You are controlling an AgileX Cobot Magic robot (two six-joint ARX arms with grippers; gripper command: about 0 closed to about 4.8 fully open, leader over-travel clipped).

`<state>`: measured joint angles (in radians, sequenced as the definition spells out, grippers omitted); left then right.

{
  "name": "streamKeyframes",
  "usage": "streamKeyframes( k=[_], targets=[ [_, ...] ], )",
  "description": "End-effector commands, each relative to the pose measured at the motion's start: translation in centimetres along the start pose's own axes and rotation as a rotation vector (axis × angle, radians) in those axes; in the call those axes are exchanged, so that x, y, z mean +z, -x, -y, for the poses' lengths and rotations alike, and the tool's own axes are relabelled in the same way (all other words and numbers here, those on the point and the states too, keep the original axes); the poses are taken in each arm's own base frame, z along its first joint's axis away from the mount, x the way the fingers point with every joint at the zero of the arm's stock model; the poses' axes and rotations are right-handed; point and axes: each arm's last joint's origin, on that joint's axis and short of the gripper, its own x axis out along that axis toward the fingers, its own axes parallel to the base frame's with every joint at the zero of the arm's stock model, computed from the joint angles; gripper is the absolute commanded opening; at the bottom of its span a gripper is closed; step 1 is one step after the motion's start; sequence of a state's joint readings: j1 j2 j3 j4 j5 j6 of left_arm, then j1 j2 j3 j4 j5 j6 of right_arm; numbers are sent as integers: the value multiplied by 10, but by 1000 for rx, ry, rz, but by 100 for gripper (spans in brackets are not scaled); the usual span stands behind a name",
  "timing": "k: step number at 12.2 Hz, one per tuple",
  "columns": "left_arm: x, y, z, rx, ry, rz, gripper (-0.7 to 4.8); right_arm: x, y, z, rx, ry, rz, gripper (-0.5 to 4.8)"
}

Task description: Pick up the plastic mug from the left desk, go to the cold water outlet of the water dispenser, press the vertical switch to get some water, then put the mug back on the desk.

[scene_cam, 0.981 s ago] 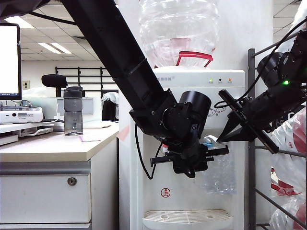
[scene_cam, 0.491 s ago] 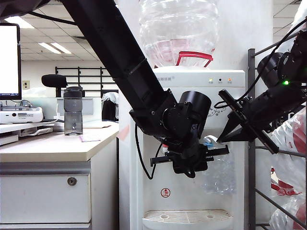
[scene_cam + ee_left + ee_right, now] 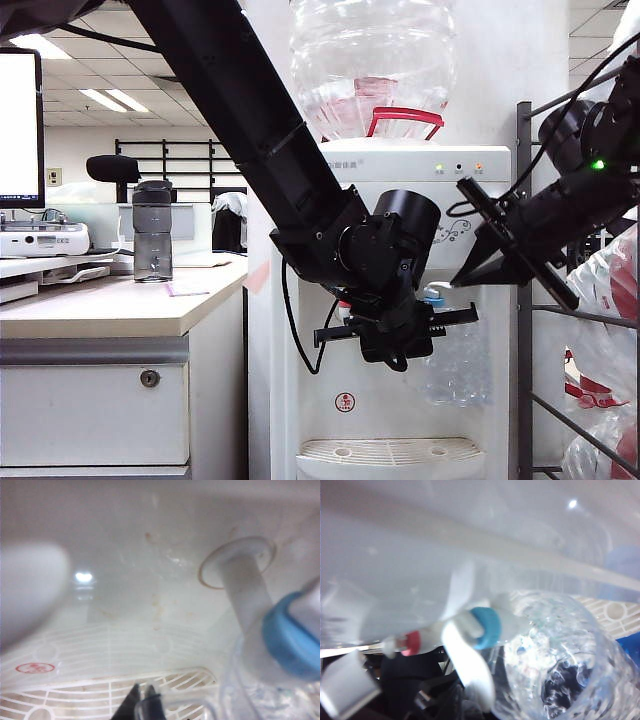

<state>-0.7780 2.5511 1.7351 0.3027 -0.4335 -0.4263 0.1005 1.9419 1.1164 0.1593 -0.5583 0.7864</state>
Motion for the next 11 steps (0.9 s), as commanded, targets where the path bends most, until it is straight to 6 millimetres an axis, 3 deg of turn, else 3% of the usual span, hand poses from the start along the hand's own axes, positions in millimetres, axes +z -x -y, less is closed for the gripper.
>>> streamKeyframes(
  k=[1,7,11],
  targets=[
    [12,5,8,-45,31,54,-7,6,13,-16,30,30,37,-5],
    [12,5,8,-48,30,52,-7,12,42,-45,107,87,86,-5],
    [11,5,9,-59,15,38,-7,14,49,-50,121,102,102,-5]
  ],
)
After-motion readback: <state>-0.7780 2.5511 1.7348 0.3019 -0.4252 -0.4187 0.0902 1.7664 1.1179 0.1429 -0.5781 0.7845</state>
